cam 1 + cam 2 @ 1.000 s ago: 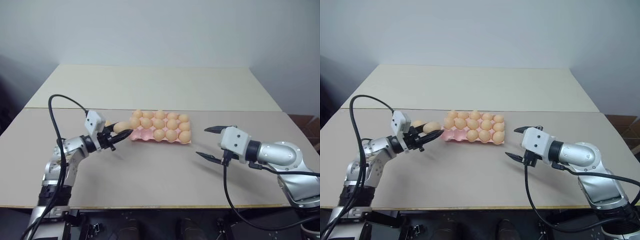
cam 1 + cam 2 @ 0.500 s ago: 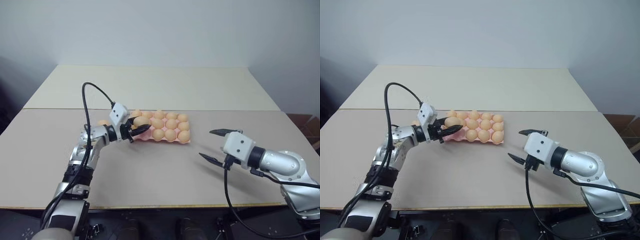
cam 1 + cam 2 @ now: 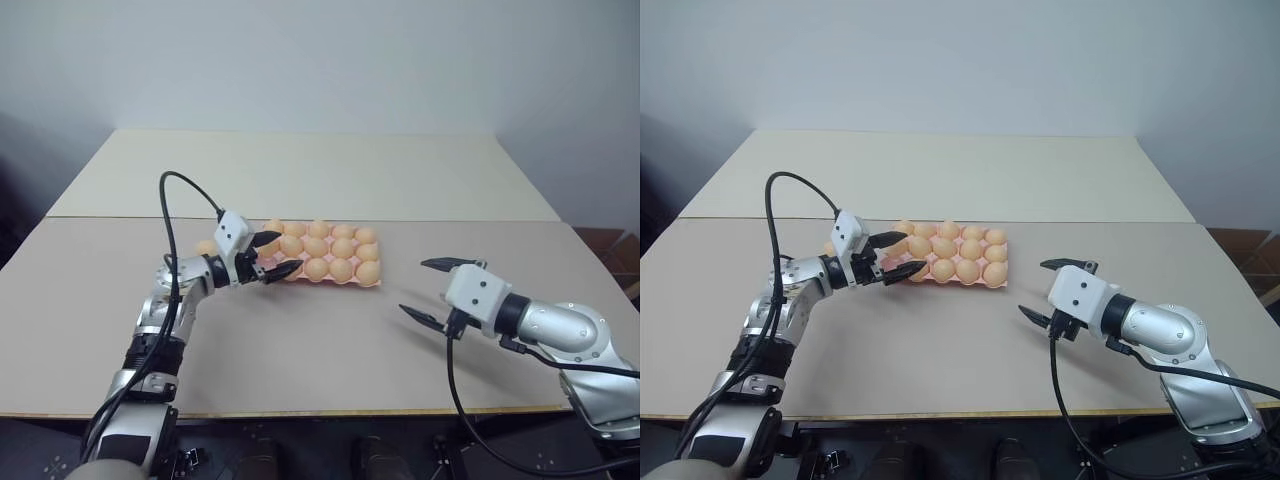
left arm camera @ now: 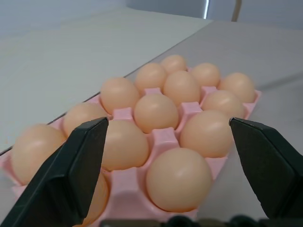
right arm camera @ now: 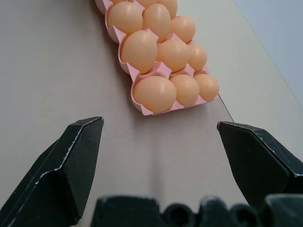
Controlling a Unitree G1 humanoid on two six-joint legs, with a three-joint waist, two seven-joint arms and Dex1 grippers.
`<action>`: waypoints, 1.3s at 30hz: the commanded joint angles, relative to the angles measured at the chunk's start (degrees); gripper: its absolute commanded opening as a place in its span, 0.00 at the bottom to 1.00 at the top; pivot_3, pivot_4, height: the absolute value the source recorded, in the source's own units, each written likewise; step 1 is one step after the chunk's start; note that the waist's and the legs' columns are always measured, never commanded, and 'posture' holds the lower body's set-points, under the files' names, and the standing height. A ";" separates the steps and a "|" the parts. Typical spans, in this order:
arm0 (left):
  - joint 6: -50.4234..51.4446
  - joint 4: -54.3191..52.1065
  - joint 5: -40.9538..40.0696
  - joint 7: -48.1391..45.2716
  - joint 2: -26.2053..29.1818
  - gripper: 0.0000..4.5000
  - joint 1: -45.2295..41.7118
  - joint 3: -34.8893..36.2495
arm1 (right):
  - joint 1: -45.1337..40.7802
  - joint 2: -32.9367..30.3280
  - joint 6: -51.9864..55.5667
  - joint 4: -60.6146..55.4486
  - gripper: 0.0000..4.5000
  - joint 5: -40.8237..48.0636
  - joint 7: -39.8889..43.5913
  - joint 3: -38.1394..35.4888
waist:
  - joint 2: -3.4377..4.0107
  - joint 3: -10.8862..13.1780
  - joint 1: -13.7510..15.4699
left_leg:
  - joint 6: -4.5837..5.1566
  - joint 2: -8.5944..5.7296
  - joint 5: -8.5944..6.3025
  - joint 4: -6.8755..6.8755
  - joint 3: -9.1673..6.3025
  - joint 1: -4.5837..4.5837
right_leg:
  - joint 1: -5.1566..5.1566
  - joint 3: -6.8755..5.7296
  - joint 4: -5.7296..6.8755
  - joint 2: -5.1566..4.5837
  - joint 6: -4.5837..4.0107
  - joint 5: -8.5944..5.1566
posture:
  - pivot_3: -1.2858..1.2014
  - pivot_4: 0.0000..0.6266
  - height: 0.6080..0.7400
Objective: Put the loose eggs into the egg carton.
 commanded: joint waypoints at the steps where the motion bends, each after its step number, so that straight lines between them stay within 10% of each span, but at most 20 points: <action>1: 4.58 -12.08 -4.59 -1.60 6.21 0.99 6.94 5.68 | -1.01 -0.01 -1.54 -0.13 1.00 -0.01 0.30 -0.76 | 0.00 0.00 -0.80 | 0.00 0.02 0.00 -0.03 0.00 0.00 | -0.01 0.01 0.00 0.00 0.00 0.00 | 0.52 0.24 1.00; 8: 10.80 -27.42 -7.53 -0.27 18.33 0.99 30.16 20.75 | -2.55 1.02 -3.75 2.51 1.00 -0.39 1.92 1.91 | 0.01 0.01 -1.03 | -0.01 0.09 0.00 -0.12 0.04 0.14 | -0.04 0.01 0.03 -0.03 -0.31 -0.20 | 0.52 0.24 1.00; 20: 18.22 -39.73 -11.69 4.33 20.04 0.99 44.79 35.43 | -8.27 2.26 -8.78 9.72 1.00 -0.84 6.28 5.61 | 0.01 0.00 0.37 | -0.24 0.09 -0.14 -0.06 0.08 0.11 | -0.06 -0.07 0.01 -0.11 -0.39 -0.24 | 0.52 0.24 1.00; 39: 11.31 -11.21 -1.88 24.76 5.35 0.99 10.25 15.50 | -8.85 3.68 -7.52 9.78 1.00 -1.39 5.74 5.33 | -0.08 -0.05 0.27 | 0.02 0.00 0.02 -0.01 0.09 0.09 | 0.07 -0.02 -0.03 -0.05 -0.03 0.06 | 0.52 0.24 1.00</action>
